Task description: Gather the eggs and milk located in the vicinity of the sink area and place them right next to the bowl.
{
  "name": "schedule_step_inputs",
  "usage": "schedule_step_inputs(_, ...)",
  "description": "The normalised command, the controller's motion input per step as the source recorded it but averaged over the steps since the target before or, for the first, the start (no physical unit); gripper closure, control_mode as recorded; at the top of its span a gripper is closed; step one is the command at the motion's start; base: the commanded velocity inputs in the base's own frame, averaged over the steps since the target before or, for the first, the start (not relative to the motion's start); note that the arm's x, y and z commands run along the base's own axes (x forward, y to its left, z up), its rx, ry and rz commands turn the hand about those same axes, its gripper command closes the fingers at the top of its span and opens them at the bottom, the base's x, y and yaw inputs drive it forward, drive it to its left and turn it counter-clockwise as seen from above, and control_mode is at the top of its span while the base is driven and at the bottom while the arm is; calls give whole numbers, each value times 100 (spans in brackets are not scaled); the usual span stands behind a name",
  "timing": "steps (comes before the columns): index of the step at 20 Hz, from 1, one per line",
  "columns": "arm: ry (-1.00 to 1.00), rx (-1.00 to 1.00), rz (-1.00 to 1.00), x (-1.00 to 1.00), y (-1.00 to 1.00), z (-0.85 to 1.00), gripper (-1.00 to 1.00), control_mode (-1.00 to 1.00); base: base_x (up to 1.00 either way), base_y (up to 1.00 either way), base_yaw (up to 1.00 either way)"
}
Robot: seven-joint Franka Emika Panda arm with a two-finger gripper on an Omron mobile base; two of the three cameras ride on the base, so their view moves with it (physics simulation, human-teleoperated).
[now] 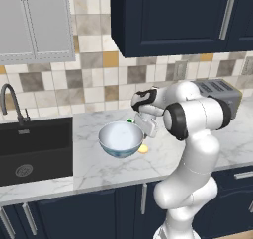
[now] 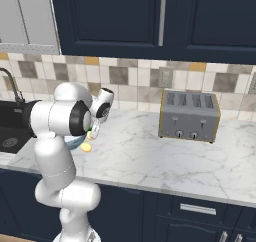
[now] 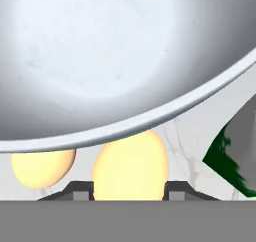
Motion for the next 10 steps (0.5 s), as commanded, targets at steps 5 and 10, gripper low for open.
schedule_step_inputs(5, 0, 0, 0, 12, 0, 0, 100, -100, 0, 0, 0)
schedule_step_inputs(10, 0, 0, 0, 6, 0, 0, 100, -100, 0, 0, 0)
